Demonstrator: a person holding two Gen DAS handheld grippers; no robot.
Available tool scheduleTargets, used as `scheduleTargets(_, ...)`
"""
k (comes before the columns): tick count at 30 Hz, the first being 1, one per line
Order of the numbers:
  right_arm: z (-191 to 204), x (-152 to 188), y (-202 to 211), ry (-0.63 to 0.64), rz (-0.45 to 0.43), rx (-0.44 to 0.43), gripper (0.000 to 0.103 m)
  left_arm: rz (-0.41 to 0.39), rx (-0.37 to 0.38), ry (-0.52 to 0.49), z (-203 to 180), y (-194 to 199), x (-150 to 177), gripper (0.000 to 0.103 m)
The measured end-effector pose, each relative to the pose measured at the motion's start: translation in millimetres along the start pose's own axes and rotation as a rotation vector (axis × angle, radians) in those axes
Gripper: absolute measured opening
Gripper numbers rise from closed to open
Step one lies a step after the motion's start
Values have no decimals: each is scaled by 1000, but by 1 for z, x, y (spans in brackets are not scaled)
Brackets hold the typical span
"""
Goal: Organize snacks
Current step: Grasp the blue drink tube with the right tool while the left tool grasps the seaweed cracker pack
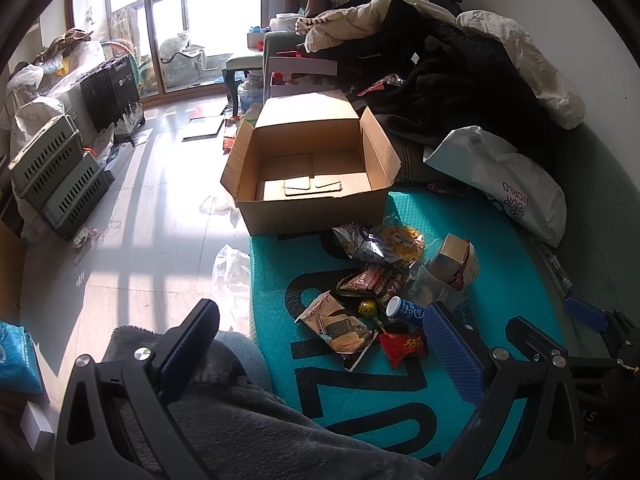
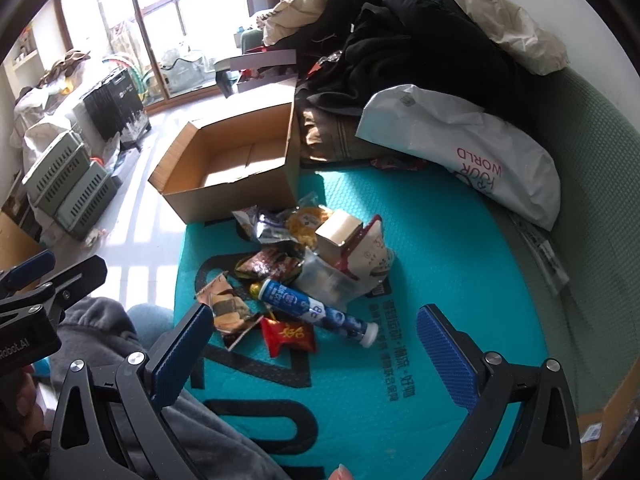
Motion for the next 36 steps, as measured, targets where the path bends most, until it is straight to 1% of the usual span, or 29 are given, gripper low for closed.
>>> scheduleTargets(6,-9,8,-20,-9,34,-8,102,47,16,-8,-4,-20,8,103)
scheduleTargets(10,-12,16,-39,-21,79,-29,101,80,21,3,-5,-34,13,103)
scheduleTargets(13,-15,20,-49,-25,91,-39,96,111,21,26,-2,-46,18,103)
scheduleTargets(16,-17,22,-61,-18,105,-52,95,152,23,48,1,-59,24,103)
scheduleTargets(19,-19,23,-76,-1,116,-66,92,183,17,60,2,-70,28,103)
scheduleTargets(23,-17,25,-101,47,147,-107,79,225,5,55,-1,-85,33,103)
scheduleTargets(28,-8,27,-137,116,225,-178,74,264,31,98,-1,-100,37,103)
scheduleTargets(30,-6,30,-150,138,253,-172,72,277,31,112,0,-105,38,103)
scheduleTargets(32,-8,34,-162,127,286,-169,71,280,39,114,0,-111,37,103)
scheduleTargets(33,-10,34,-166,121,289,-157,69,280,39,108,0,-114,36,103)
scheduleTargets(34,-11,35,-169,120,300,-152,66,278,34,103,-1,-116,35,103)
scheduleTargets(35,-12,37,-171,115,323,-158,59,277,30,103,-2,-119,34,103)
scheduleTargets(36,-15,38,-173,104,340,-159,53,280,32,108,-3,-123,33,103)
Point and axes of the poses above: each gripper's, at about its wrist camera, not at the fingertips, and y roughly against the way its jaws point, z to its left, x to its underside, the point moved 4 cm from there along -y, roughly the way its jaws point, and after that the axes turned 5 degrees about -y, right-handed, at the moved point
